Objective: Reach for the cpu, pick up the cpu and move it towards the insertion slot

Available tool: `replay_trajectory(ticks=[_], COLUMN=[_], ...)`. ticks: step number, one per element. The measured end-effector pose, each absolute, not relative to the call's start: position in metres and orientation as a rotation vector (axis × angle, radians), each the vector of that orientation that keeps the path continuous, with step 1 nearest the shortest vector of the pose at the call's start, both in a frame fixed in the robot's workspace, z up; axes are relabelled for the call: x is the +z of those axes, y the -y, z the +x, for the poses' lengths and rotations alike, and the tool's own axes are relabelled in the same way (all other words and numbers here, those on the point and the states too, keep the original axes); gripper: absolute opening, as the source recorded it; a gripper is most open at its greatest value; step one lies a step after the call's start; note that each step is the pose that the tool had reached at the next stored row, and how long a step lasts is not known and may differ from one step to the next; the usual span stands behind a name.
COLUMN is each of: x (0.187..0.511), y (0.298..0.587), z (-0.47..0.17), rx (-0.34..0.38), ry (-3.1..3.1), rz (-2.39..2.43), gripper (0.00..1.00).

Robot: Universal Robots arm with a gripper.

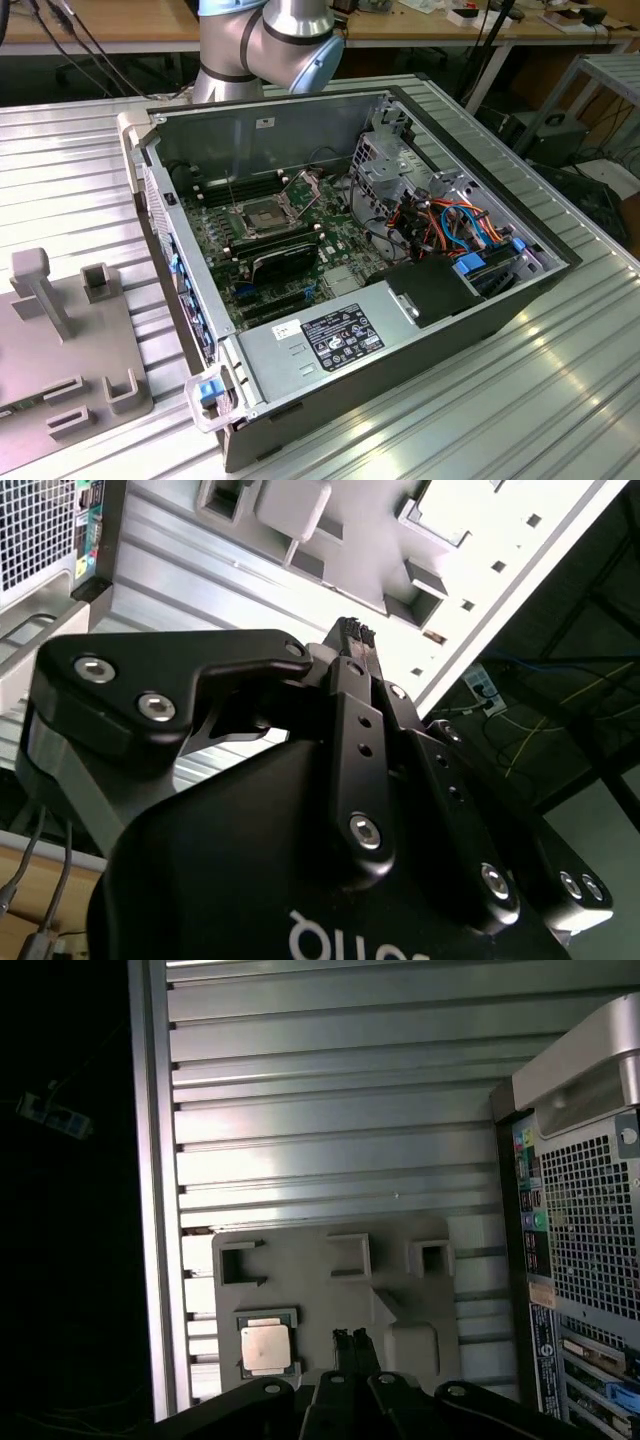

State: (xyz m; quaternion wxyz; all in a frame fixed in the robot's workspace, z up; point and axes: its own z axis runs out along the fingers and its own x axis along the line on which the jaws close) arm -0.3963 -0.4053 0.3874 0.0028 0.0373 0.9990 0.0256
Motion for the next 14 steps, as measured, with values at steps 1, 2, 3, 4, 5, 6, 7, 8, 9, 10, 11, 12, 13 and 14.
replay_trajectory(ticks=[1,2,3,4,5,6,7,8,9,10,11,12,13,14], x=[0.387,0.387,0.387,0.387,0.387,0.387,0.387,0.387,0.387,0.387,0.387,0.387,0.387,0.387], y=[0.405,0.406,0.406,0.407,0.407,0.408,0.409,0.409,0.410,0.411,0.411,0.411,0.411,0.411], z=[-0.399,-0.401,-0.406,-0.409,-0.411,-0.414,-0.416,-0.418,-0.423,-0.424,-0.426,-0.427,-0.427,-0.427], rx=[0.080,0.080,0.080,0.080,0.080,0.080,0.080,0.080,0.080,0.080,0.080,0.080,0.080,0.080], ry=[-3.133,-3.133,-3.133,-3.133,-3.133,-3.133,-3.133,-3.133,-3.133,-3.133,-3.133,-3.133,-3.133,-3.133], rz=[0.117,0.117,0.117,0.116,0.116,0.115,0.115,0.114,0.114,0.113,0.113,0.113,0.113,0.112], gripper=[0.11,0.11,0.11,0.11,0.11,0.11,0.11,0.11,0.11,0.11,0.11,0.11,0.11,0.11])
